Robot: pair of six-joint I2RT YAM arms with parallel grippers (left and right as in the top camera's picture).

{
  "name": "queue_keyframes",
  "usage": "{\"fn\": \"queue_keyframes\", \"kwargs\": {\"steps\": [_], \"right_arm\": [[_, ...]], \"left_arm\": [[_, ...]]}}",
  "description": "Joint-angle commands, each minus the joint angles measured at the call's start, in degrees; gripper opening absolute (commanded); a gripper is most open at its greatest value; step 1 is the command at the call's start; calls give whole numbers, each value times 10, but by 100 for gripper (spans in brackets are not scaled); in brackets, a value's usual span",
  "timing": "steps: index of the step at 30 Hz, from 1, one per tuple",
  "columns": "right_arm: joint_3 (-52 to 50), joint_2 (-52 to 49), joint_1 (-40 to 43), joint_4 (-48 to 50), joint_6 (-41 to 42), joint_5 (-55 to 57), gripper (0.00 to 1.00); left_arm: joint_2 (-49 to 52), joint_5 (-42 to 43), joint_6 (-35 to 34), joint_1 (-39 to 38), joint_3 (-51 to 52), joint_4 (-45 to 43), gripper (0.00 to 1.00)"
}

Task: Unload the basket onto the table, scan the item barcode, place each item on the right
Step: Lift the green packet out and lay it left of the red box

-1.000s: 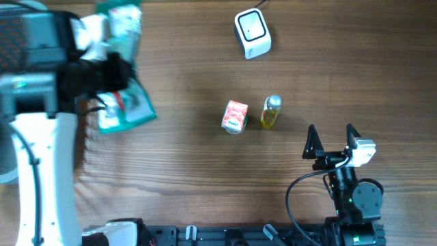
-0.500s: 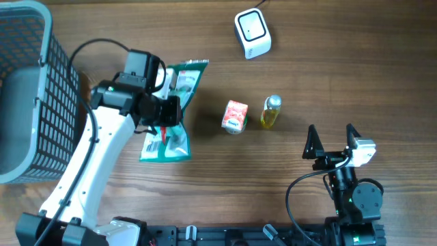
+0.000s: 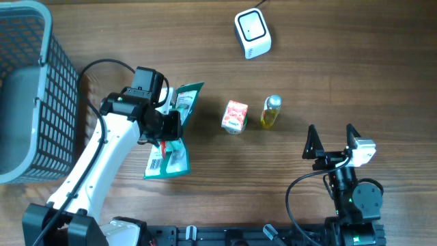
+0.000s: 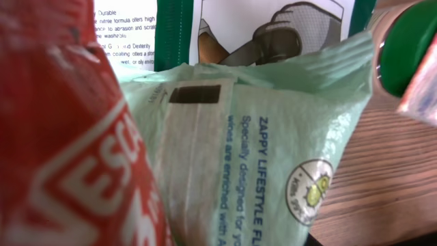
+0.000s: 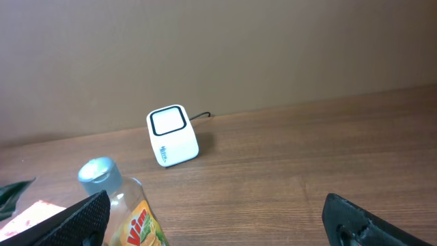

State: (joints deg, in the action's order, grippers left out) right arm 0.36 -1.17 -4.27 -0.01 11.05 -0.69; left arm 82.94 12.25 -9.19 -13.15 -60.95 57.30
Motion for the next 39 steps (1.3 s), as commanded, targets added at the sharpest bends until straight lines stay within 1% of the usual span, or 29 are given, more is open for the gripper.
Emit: {"fn": "queue_keyframes", "kwargs": {"steps": [1, 13, 14, 16, 17, 18, 19, 20, 21, 22, 23, 25, 34, 39], "right_arm": [[-1, 2, 2, 3, -4, -7, 100], [-1, 2, 2, 3, -4, -7, 100], [-1, 2, 2, 3, -4, -7, 100], [-1, 2, 2, 3, -4, -7, 100], [-1, 2, 2, 3, -4, -7, 100], [-1, 2, 2, 3, -4, -7, 100], [-1, 2, 2, 3, -4, -7, 100], [-1, 2, 2, 3, -4, -7, 100], [-1, 2, 2, 3, -4, -7, 100], [-1, 2, 2, 3, -4, -7, 100], [-1, 2, 2, 3, -4, -7, 100], [-1, 2, 2, 3, -4, -7, 100], [-1, 2, 2, 3, -4, -7, 100], [-1, 2, 2, 3, -4, -7, 100]], "left_arm": [[-2, -1, -7, -3, 13, -16, 31], [-1, -4, -39, -7, 86, -136, 30], [-1, -19, -56, -12, 94, -146, 30], [-1, -42, -65, -24, 102, -156, 34], [-1, -49, -65, -32, 104, -160, 38], [-1, -54, -68, -41, 104, -163, 40], [0, -59, -68, -54, 104, -169, 43], [0, -66, -68, -66, 104, -176, 49], [0, -77, -71, -75, 104, -180, 60], [0, -95, -83, -84, 104, -182, 86], [0, -110, -90, -91, 104, -184, 100], [0, -126, -93, -103, 104, -188, 100], [0, -134, -93, -105, 104, -191, 100], [-3, -138, -90, -78, 86, -191, 100]]}}
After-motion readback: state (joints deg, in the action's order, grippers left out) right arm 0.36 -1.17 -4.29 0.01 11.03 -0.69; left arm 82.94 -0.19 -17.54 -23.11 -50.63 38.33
